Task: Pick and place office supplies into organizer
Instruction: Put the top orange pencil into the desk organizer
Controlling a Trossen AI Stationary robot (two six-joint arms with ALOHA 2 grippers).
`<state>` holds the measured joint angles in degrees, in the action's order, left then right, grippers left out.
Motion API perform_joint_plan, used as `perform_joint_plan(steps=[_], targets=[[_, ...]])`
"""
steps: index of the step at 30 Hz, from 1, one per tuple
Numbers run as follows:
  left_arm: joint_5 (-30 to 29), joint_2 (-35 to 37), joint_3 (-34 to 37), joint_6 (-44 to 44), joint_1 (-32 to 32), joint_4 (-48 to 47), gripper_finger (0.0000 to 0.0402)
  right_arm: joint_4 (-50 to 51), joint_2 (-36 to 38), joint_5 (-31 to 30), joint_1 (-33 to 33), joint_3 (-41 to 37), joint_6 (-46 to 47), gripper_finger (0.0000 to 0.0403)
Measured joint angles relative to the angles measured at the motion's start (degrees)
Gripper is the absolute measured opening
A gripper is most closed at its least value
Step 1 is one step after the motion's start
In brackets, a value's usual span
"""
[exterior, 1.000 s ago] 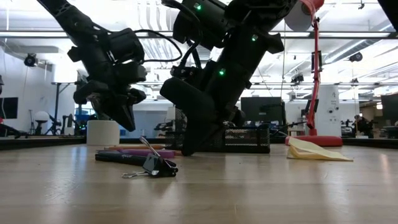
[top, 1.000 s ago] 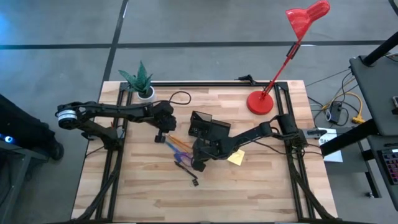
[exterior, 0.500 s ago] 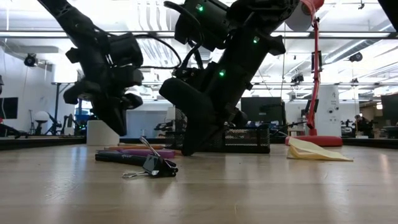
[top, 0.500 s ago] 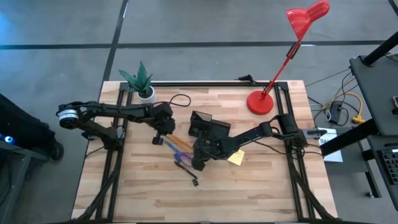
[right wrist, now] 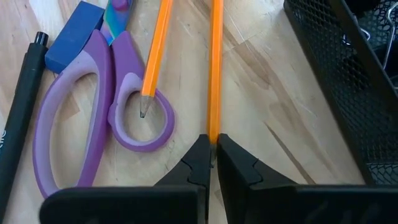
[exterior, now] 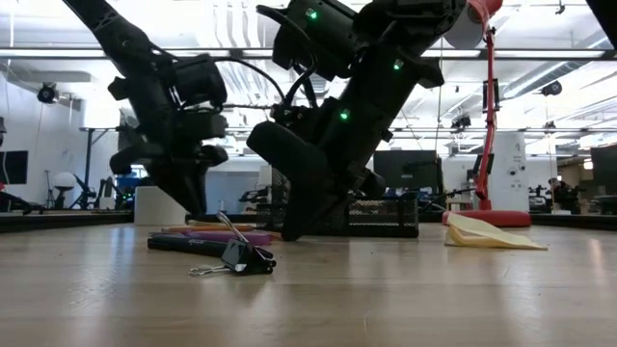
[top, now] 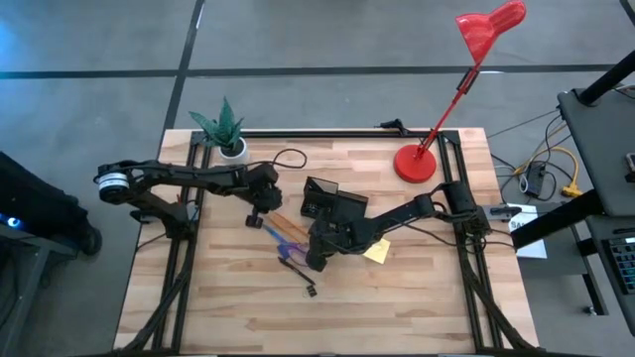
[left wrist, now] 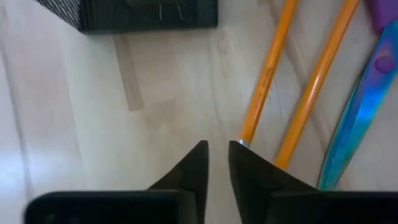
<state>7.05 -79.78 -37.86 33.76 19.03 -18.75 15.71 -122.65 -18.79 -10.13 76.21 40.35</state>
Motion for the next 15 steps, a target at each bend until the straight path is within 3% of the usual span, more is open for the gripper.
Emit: perform_joint_plan(steps=[7,15], targets=[[0.37,0.04,0.33,-0.22,-0.02,-0.34,0.0111,-0.12,0.02,0.11,0.01,-0.12,-0.29,0.0009],[1.23,0.04,0.47,-0.35,-0.02,-0.57,0.0121,-0.14,0.02,0.42,0.07,-0.14,-0.47,0.0009]])
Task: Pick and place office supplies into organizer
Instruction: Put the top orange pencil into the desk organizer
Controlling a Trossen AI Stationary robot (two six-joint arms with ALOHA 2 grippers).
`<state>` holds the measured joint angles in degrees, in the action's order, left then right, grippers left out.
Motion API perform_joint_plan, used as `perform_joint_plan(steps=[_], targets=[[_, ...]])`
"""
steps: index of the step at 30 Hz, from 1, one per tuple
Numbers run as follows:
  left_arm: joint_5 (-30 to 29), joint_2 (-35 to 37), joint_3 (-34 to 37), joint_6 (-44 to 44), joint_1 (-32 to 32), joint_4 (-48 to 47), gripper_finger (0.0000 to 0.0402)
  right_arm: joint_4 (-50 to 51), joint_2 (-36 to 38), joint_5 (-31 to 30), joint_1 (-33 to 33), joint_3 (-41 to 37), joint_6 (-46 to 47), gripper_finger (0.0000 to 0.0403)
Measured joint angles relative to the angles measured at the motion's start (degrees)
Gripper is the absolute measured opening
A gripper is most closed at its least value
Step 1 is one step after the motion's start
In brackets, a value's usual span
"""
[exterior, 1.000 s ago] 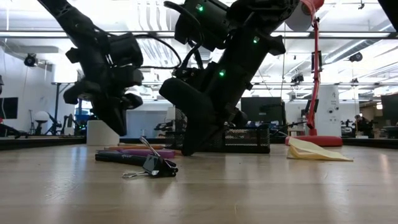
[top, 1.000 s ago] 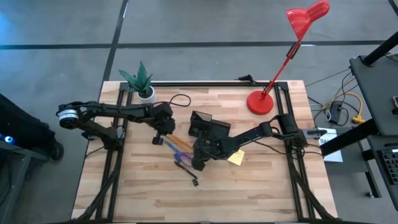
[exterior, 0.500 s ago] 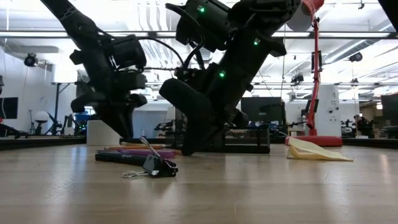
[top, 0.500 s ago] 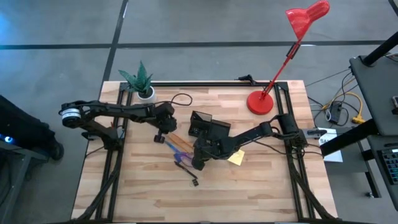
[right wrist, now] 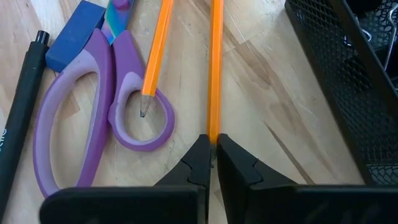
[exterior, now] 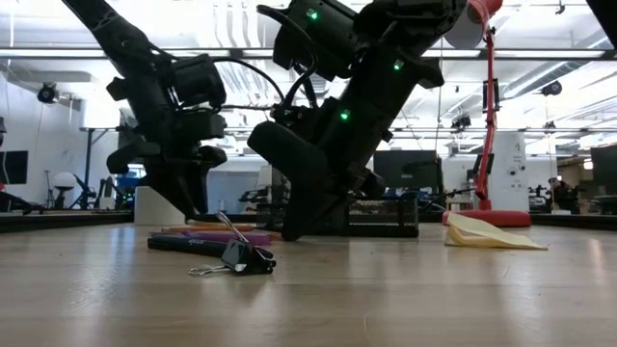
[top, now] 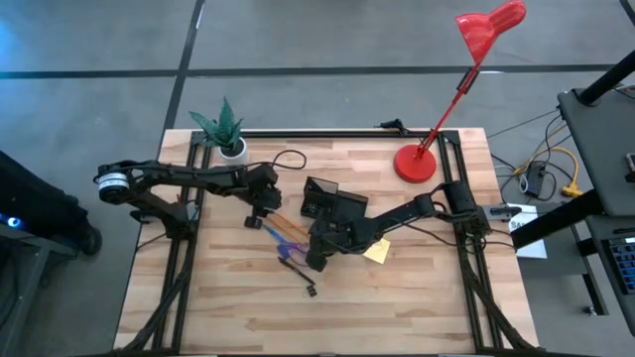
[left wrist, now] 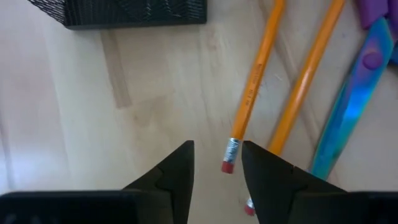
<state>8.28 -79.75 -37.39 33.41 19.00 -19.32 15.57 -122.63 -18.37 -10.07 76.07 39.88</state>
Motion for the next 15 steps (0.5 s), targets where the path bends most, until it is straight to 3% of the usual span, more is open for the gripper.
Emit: perform_joint_plan(steps=[15], targets=[[1.72,-3.30,-0.02,0.02,0.00,1.08,0.0121,-0.07,0.00,-0.20,0.00,-0.02,0.00,0.0009]])
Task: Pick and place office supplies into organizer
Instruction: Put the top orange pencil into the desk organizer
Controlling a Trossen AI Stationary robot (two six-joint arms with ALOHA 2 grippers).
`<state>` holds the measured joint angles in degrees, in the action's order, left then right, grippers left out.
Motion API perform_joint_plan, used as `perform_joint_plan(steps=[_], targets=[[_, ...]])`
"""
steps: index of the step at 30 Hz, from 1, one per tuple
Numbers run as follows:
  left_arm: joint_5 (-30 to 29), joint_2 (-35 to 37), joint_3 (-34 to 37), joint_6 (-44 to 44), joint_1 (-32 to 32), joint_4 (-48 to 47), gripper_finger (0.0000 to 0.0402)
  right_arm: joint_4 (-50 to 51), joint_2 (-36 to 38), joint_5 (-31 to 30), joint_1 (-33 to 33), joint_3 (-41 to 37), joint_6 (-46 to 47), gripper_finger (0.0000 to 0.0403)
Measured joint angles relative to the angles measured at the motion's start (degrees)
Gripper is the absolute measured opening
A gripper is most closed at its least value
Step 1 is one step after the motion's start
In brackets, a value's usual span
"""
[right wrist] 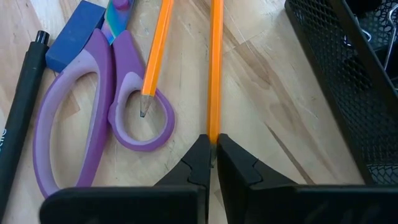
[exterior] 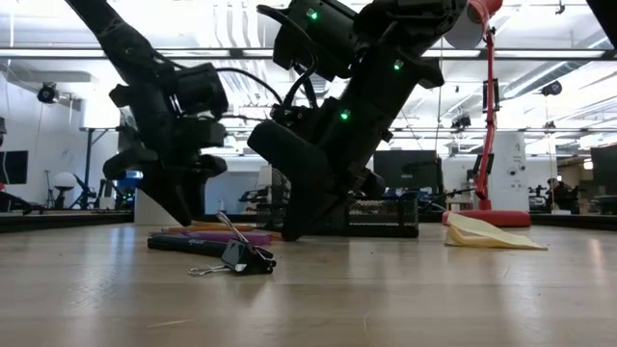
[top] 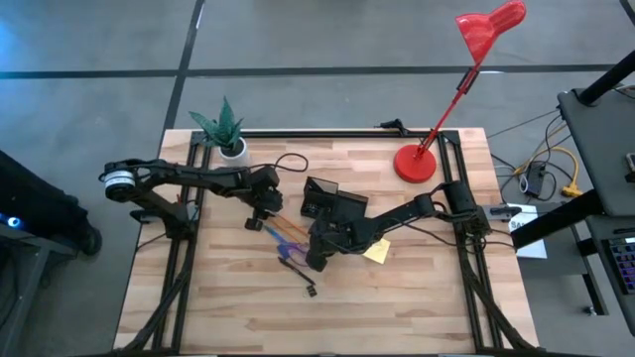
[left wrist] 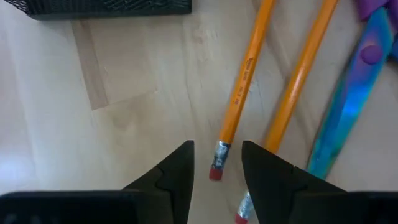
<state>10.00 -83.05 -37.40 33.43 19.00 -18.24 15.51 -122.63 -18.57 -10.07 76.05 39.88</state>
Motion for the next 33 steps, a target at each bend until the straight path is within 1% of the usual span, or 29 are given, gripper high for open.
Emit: perform_joint_plan(steps=[5,9,11,18,22,27,30,33], targets=[[-0.46,-3.08,-1.15,0.00,0.00,0.23,0.0121,0.20,-0.02,-0.04,0.00,0.24,0.00,0.0009],[-0.72,-3.00,-1.29,0.03,-0.01,0.03,0.0113,0.23,-0.02,-0.06,0.00,0.31,0.00,0.0009],[-1.01,-2.69,-1.27,0.04,-0.09,-0.35,0.0098,0.22,-0.02,-0.07,0.00,0.30,0.00,0.0009],[-1.01,-2.38,-0.70,0.07,-0.09,-1.28,0.0027,0.15,-0.02,-0.10,0.00,0.31,0.00,0.0009],[-1.36,-2.32,-1.12,0.43,-0.23,-1.91,0.0009,0.13,0.22,-0.10,-0.02,0.31,0.06,0.0009],[-4.70,-2.06,-3.15,0.43,-1.14,-6.13,0.0007,0.88,1.79,-2.46,-0.12,0.20,0.34,0.0023],[-9.42,-0.33,-5.29,0.15,-2.09,-11.17,0.0006,3.79,3.86,-3.86,-0.44,0.86,0.64,0.0038],[-13.12,2.71,-7.83,0.17,-3.03,-13.37,0.0006,6.50,7.07,-6.67,-1.17,2.36,1.76,0.0053]])
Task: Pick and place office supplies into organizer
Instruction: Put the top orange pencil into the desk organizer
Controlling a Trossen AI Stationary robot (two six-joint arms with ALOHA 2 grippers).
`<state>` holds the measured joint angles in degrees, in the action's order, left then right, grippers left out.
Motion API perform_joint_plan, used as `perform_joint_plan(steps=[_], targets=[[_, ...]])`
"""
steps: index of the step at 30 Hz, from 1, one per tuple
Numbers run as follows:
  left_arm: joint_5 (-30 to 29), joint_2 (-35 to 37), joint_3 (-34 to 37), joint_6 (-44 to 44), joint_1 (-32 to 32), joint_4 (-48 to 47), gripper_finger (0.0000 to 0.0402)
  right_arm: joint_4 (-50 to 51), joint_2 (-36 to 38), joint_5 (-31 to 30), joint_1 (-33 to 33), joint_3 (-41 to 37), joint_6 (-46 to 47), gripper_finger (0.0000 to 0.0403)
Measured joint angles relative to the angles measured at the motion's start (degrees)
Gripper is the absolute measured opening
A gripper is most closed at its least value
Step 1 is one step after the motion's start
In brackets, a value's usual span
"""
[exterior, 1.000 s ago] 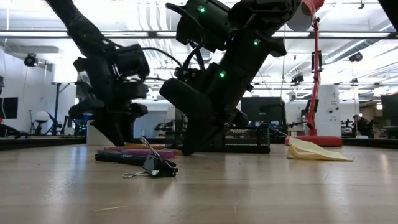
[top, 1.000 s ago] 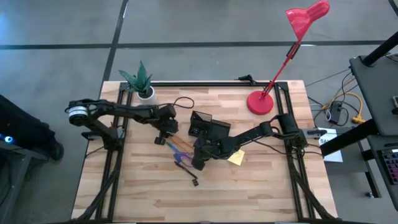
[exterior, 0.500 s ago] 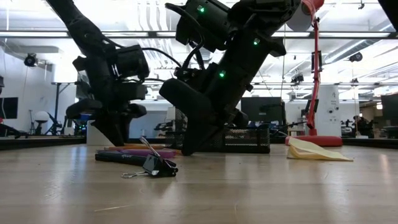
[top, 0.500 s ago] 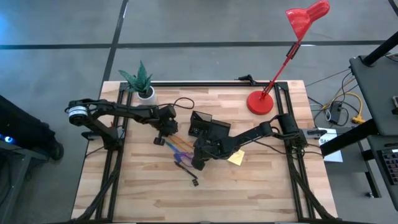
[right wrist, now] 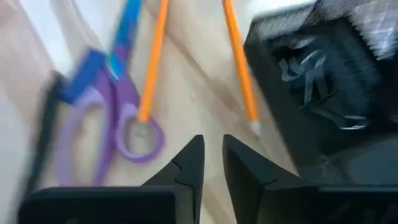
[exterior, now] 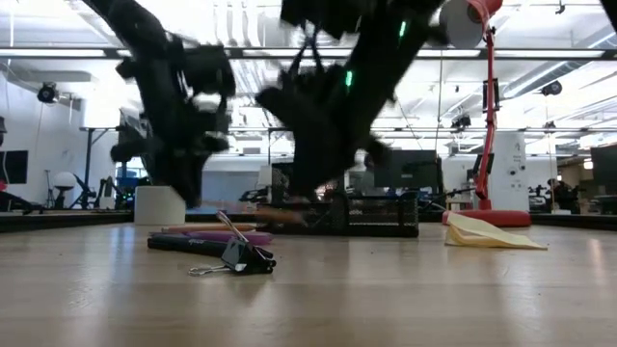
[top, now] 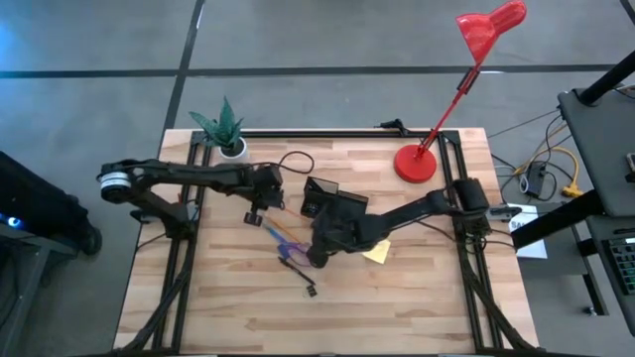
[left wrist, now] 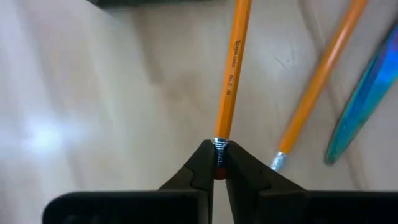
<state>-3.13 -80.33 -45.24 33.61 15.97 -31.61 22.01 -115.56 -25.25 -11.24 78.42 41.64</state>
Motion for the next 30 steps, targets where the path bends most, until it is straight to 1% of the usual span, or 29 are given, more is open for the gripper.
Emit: perform_joint_plan(steps=[3,6,9,10,13,16,21,26,30], targets=[[-2.59,4.13,-2.63,0.11,-0.38,-3.83,0.0006,4.21,3.35,-5.81,-0.87,0.98,3.23,0.0065],[-6.81,8.43,-5.69,1.21,-1.11,-7.62,0.0006,8.45,7.92,-16.01,-2.28,1.91,8.62,0.0076],[-12.30,12.01,-8.44,4.44,-2.07,-8.85,0.0006,12.82,12.78,-27.98,-4.75,2.53,15.52,0.0083],[-14.45,12.70,-9.42,5.98,-2.39,-9.10,0.0006,13.16,14.29,-30.99,-5.24,2.62,16.89,0.0084],[-21.71,13.53,-11.96,10.76,-2.74,-9.35,0.0006,13.87,17.53,-36.49,-6.27,2.52,16.91,0.0086],[-28.66,12.78,-14.09,17.61,-2.89,-9.49,0.0006,13.80,19.83,-37.82,-6.39,2.53,14.06,0.0084],[-36.68,9.13,-16.73,26.87,-3.02,-9.25,0.0006,13.24,21.06,-37.93,-6.39,2.56,12.60,0.0078],[-38.86,4.54,-18.58,30.96,-3.27,-9.25,0.0006,13.34,21.22,-37.93,-6.21,2.71,12.61,0.0077],[-40.66,0.79,-19.74,33.80,-3.35,-7.36,0.0006,13.39,21.09,-37.90,-6.04,2.71,12.60,0.0075]])
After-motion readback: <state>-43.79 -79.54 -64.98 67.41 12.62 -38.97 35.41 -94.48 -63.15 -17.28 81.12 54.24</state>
